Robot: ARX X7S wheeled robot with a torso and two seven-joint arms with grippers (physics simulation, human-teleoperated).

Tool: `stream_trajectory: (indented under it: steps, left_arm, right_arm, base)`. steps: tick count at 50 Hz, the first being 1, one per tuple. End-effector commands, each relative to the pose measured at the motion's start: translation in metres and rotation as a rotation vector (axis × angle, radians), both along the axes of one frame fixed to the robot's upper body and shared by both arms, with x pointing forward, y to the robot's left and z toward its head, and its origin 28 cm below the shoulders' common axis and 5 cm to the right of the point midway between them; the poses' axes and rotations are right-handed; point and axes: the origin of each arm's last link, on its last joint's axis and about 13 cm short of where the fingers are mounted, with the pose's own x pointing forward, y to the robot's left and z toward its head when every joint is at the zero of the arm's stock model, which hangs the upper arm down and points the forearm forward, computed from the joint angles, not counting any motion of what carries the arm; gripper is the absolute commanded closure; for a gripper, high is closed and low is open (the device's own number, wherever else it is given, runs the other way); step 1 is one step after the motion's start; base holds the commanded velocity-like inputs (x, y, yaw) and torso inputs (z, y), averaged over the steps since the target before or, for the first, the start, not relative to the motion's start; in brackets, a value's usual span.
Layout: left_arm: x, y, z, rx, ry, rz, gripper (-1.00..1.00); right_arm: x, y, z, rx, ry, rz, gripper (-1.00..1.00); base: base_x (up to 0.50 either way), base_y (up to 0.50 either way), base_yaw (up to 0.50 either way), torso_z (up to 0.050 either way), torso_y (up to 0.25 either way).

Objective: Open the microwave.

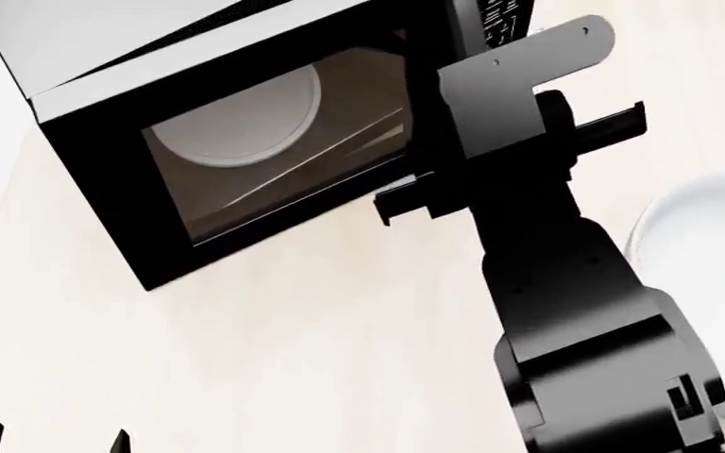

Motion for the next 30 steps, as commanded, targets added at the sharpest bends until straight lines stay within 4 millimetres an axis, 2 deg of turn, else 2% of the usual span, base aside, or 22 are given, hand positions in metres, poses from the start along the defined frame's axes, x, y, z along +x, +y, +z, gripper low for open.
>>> stream_trajectory:
  steps: [1, 17, 30]
  left_arm:
    - [0.0, 0.0, 0.001, -0.001, -0.001, 0.001, -1.0]
    - [0.0, -0.001, 0.0, 0.002, 0.0, -0.005, -1.0]
    - [-0.001, 0.0, 0.0, -0.001, -0.002, -0.001, -1.0]
  right_arm:
    - [-0.02, 0.007, -0.014, 0.014, 0.019, 0.053, 1.0]
    - [-0.037, 0.004, -0.032, 0.045, 0.008, 0.053, 1.0]
    - [-0.058, 0.008, -0.031, 0.077, -0.021, 0.058, 1.0]
  base:
    - [0.0, 0.0, 0.0, 0.0, 0.0]
    - [0.0, 0.0, 0.0, 0.0, 0.0]
    - [0.0, 0.0, 0.0, 0.0, 0.0]
